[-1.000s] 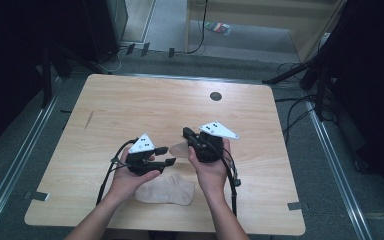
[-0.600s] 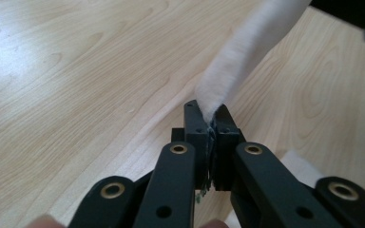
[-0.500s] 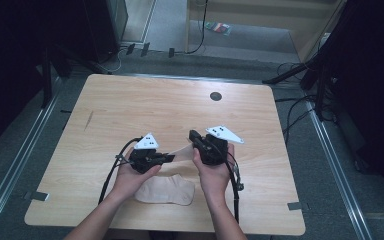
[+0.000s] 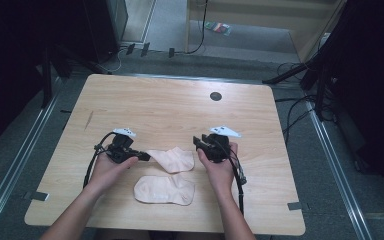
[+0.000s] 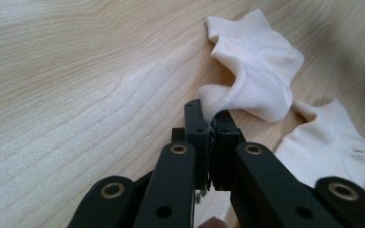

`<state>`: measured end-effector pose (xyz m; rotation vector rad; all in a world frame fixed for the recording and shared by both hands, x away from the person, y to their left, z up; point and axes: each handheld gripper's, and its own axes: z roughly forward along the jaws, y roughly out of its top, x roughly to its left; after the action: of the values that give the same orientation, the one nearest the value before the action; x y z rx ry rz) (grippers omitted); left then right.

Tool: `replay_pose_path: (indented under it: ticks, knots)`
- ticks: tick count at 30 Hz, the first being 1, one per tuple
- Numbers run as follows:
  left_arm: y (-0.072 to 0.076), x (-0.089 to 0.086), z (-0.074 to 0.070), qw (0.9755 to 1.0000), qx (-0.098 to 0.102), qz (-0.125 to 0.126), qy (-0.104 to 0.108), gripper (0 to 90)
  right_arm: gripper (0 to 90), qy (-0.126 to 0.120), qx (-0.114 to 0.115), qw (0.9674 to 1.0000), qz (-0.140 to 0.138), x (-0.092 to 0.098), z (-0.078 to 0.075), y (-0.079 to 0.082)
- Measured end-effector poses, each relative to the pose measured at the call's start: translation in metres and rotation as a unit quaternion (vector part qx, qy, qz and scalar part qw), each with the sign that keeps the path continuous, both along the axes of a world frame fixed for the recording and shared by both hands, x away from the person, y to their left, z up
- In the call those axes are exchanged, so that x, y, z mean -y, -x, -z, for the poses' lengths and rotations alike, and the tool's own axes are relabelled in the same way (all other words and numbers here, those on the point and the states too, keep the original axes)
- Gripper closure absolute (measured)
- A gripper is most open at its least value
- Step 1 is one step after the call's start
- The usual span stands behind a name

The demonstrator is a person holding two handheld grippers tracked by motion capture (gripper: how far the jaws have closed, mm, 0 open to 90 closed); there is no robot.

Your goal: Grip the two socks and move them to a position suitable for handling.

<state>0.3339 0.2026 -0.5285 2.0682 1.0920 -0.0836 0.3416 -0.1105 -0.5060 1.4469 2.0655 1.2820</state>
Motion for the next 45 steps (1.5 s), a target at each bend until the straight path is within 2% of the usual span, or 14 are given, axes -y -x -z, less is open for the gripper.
replay_pose_path:
  ticks: [2, 8, 11, 13, 15, 18, 23, 25, 28, 31, 35, 39, 43, 45]
  knots:
    - [0.000, -0.001, 0.002, 1.0000, 0.000, -0.005, 0.006, 88.4, 59.8, 0.042, -0.005, 0.9987, -0.028, -0.004, 0.012, -0.001]
    - [0.002, -0.001, 0.003, 0.9998, 0.010, -0.015, 0.004, 86.0, 57.0, 0.043, -0.015, 0.9955, -0.083, -0.013, 0.029, 0.004]
    - [0.003, -0.001, 0.002, 0.9997, 0.015, -0.020, 0.003, 86.1, 59.8, 0.073, -0.020, 0.9929, -0.092, -0.021, 0.035, 0.005]
    - [0.004, -0.001, 0.002, 0.9995, 0.019, -0.025, 0.004, 86.5, 65.9, 0.092, -0.015, 0.9912, -0.094, -0.024, 0.038, 0.009]
    - [0.004, -0.003, 0.001, 0.9996, 0.016, -0.022, 0.008, 88.1, 84.2, 0.112, 0.001, 0.9889, -0.097, -0.027, 0.039, 0.013]
    - [0.004, -0.005, -0.001, 0.9999, 0.006, -0.008, 0.013, 89.4, 89.1, 0.112, 0.013, 0.9893, -0.094, -0.024, 0.036, 0.017]
    - [0.000, -0.008, -0.012, 0.9988, -0.021, 0.043, 0.004, 88.9, 89.5, 0.056, 0.031, 0.9971, -0.042, -0.007, 0.013, 0.011]
    - [-0.002, -0.007, -0.016, 0.9989, -0.010, 0.043, -0.016, 84.3, 89.4, 0.061, 0.027, 0.9972, -0.034, -0.007, 0.010, 0.008]
    - [-0.007, -0.012, -0.017, 0.9982, 0.020, -0.018, -0.053, 53.6, 88.8, 0.067, -0.006, 0.9977, 0.007, -0.002, 0.018, -0.005]
    - [-0.010, -0.022, -0.013, 0.9973, 0.015, -0.071, -0.009, 49.1, 80.3, 0.047, -0.020, 0.9981, 0.034, 0.006, 0.026, -0.009]
    - [-0.007, -0.019, -0.011, 0.9952, 0.028, -0.094, 0.011, 47.2, 60.7, 0.035, 0.002, 0.9978, 0.056, 0.013, 0.027, -0.006]
    - [-0.009, -0.006, -0.012, 0.9898, 0.024, -0.134, 0.042, 44.9, 54.2, 0.026, -0.003, 0.9973, 0.068, 0.020, 0.028, -0.008]
    - [-0.011, 0.014, -0.011, 0.9848, 0.018, -0.170, 0.030, 43.4, 48.5, 0.032, -0.017, 0.9973, 0.064, 0.017, 0.033, -0.011]
    - [-0.012, 0.022, -0.008, 0.9849, 0.016, -0.172, 0.009, 43.2, 46.5, 0.044, -0.026, 0.9972, 0.056, 0.015, 0.037, -0.012]
